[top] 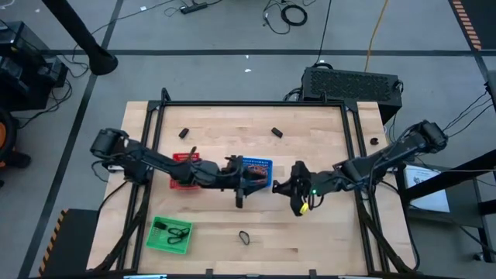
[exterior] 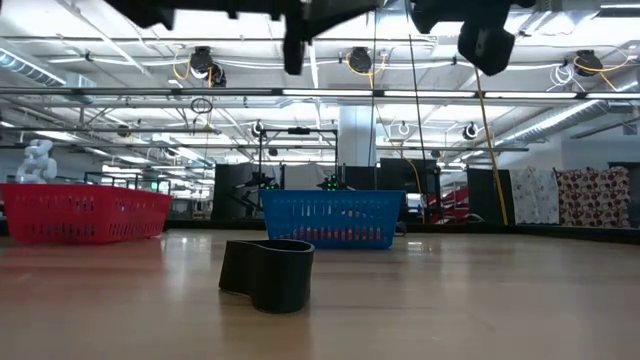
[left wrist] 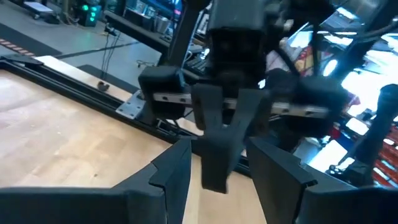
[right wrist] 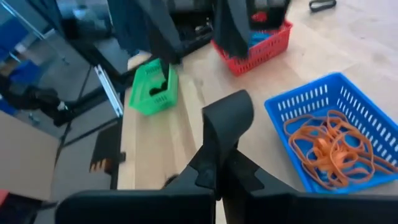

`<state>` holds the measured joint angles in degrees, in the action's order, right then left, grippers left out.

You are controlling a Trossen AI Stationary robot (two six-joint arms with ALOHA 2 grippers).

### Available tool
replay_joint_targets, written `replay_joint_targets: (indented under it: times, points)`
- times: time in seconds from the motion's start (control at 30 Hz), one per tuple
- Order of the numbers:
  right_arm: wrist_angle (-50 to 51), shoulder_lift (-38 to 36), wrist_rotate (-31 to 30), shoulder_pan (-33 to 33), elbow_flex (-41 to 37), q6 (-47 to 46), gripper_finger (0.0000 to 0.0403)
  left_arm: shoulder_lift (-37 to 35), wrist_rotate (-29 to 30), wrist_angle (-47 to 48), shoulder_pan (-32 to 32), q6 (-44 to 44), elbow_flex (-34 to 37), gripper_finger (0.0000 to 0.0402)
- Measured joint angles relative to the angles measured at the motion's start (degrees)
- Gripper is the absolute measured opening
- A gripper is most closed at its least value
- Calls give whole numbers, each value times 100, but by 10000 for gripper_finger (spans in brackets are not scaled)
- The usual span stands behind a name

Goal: Sort rubber bands into baskets

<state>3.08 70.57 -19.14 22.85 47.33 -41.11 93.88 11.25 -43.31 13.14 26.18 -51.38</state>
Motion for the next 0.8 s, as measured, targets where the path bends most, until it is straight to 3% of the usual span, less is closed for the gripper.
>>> replay_joint_targets:
  times: [0.2, 0.53, 0.67, 0.8]
  points:
    - [-390, 0, 324, -260, 0, -4, 0, 510, -9, 72, -76, -25, -423, 162]
    - [-469, 0, 466, -306, -2, -4, 0, 591, 127, 75, -96, -265, -559, 156]
    - [-455, 2, 468, -304, -2, 109, 0, 591, 129, 138, -91, -254, -559, 112]
    - [-440, 2, 431, -304, -2, 208, 12, 588, 129, 160, -85, -256, -559, 35]
